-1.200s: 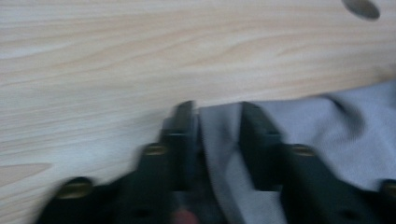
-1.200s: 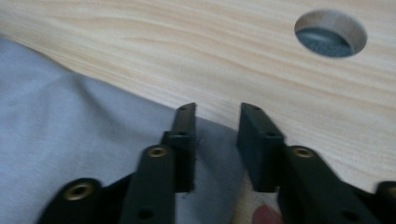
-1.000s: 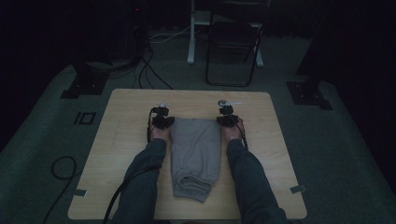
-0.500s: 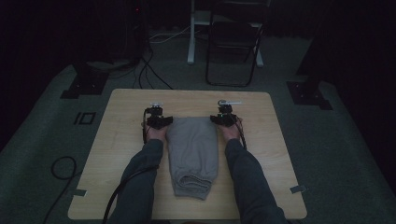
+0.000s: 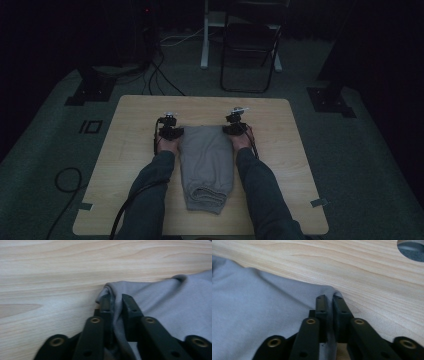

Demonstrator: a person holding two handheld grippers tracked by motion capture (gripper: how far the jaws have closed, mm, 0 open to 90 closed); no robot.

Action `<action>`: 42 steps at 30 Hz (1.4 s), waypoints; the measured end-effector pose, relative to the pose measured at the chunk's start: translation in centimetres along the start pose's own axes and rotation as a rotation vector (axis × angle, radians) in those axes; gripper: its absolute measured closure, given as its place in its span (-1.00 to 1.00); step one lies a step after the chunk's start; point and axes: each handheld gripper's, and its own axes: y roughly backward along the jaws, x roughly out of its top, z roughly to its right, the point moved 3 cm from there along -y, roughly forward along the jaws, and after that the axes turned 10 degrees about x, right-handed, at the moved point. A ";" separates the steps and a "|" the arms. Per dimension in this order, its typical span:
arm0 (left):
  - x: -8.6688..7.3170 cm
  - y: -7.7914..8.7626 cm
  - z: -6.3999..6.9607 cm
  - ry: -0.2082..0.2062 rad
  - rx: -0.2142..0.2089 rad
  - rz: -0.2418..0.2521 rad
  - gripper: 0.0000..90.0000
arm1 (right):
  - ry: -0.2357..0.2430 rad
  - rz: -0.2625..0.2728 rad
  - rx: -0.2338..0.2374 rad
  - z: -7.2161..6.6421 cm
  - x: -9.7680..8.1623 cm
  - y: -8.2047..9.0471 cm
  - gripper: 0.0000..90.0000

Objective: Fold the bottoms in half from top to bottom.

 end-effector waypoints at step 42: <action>-9.6 7.4 2.9 -0.162 -0.214 0.075 0.89 | 0.134 0.054 0.104 -2.7 -11.4 8.7 0.89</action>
